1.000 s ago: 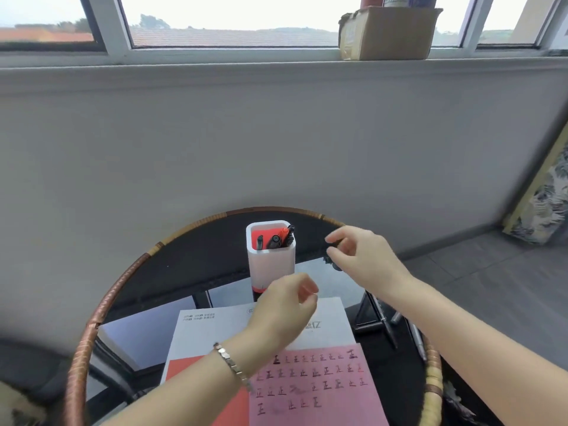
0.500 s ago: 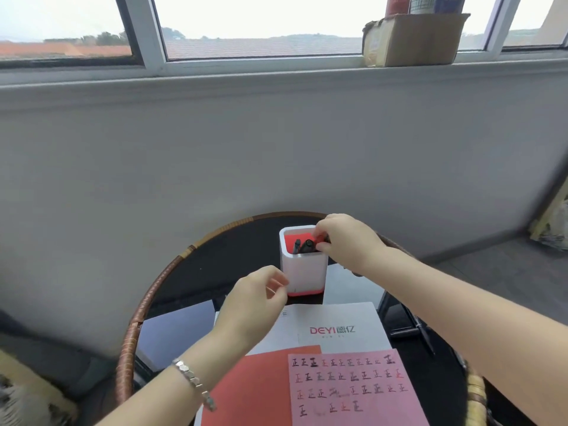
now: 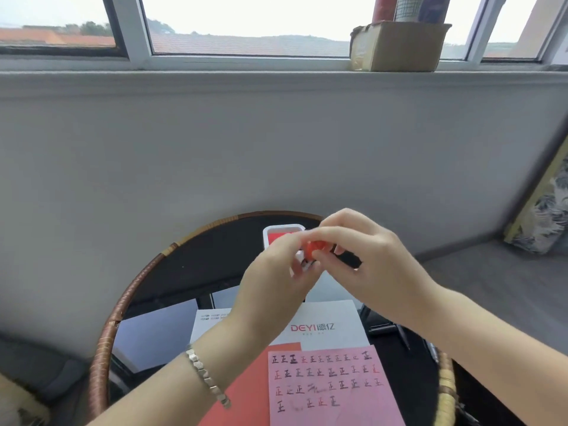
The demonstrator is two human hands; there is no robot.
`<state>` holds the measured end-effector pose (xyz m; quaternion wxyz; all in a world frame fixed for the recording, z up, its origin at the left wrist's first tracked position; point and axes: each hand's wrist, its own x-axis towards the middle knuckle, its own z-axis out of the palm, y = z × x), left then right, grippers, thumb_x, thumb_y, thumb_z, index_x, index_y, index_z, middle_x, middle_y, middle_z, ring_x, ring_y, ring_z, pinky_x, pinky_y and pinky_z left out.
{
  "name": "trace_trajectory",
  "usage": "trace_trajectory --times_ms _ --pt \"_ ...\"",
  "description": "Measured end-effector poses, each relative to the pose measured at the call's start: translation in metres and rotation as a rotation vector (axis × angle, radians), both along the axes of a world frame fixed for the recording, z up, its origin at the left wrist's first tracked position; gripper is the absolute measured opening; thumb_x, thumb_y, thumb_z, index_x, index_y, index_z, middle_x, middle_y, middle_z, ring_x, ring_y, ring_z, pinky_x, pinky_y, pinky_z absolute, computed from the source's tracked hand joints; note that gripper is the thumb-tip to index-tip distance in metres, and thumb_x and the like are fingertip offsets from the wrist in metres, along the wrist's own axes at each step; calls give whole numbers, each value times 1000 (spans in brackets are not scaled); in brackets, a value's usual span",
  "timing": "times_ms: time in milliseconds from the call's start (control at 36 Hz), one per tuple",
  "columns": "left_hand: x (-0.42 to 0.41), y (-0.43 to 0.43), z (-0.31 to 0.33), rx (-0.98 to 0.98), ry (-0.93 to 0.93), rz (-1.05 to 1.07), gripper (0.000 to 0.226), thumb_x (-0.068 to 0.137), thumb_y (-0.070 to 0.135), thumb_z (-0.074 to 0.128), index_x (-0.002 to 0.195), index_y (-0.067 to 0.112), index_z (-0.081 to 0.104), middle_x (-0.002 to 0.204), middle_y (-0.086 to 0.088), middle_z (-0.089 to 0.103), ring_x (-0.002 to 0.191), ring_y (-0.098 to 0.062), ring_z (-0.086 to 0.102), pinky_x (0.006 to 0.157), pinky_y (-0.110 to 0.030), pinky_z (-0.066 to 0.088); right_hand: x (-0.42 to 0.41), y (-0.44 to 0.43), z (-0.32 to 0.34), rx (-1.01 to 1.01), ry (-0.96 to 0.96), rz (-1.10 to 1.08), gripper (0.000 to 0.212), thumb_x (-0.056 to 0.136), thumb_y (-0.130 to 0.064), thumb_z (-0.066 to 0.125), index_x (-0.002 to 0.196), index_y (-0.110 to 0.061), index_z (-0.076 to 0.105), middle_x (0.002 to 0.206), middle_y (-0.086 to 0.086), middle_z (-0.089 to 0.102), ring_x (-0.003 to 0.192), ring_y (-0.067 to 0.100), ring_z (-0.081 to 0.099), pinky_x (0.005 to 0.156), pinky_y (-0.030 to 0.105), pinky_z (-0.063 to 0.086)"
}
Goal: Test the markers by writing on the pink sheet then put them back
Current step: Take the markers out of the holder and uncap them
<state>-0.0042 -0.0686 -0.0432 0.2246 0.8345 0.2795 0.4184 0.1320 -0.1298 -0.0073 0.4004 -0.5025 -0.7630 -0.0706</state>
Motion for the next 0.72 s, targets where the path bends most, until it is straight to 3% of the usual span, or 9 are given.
trace_trajectory --times_ms 56,139,222,306,361,417,556,667,722 --pt "5 -2 -4 55 2 0 5 86 14 62 89 18 63 73 14 57 68 -4 53 60 -15 44 -1 -6 -7 -47 20 24 23 86 -19 52 107 -18 63 94 -14 52 81 -3 51 71 14 47" --pt "9 -7 -9 -57 -108 -14 7 86 10 63 84 16 66 87 9 60 79 -7 58 67 -16 49 1 -13 -19 -191 182 -97 31 86 -20 59 110 -37 51 88 -13 55 83 1 53 71 11 44" --pt "11 -13 -11 -310 -284 -19 11 87 19 61 83 28 66 100 6 58 93 -11 62 79 -25 53 1 -17 -31 -547 393 -278 18 88 -35 53 105 -29 53 78 -11 58 72 3 57 62 11 43" --pt "13 -23 -11 -519 -383 -110 12 82 21 60 85 28 69 99 0 63 91 -19 66 79 -32 55 -2 -15 -47 -816 911 -173 33 93 -42 42 99 -18 64 61 -7 58 52 4 51 52 15 37" --pt "14 -28 -11 -578 -386 -147 17 84 9 64 83 24 71 93 -5 69 85 -16 69 75 -25 55 -5 -14 -50 -832 1245 -93 37 94 -41 39 90 -15 65 53 -4 56 51 10 45 51 18 34" --pt "14 -30 -14 -582 -336 -144 22 82 2 64 82 23 71 87 -3 72 80 -12 69 71 -21 54 -5 -14 -52 -771 1399 -96 32 93 -37 44 88 -13 63 51 -4 52 51 10 40 49 18 34" --pt "11 -24 -25 -448 13 -63 19 88 18 60 83 36 63 79 13 67 78 3 62 70 -13 50 -5 -15 -55 -559 1339 -177 20 90 -26 54 74 -14 54 50 -5 40 39 5 30 40 14 28" --pt "11 -26 -30 -405 200 -141 23 97 22 39 86 15 58 79 -9 61 58 -8 46 55 -29 42 -14 -17 -61 -440 1105 -197 26 92 -26 51 70 -13 54 49 -7 46 44 3 40 46 13 38" --pt "11 -26 -35 -347 262 -159 26 99 25 33 86 16 54 77 -6 57 57 -8 42 53 -29 38 -18 -19 -61 -409 1053 -179 26 92 -25 50 68 -15 55 48 -8 47 45 2 41 47 12 39"
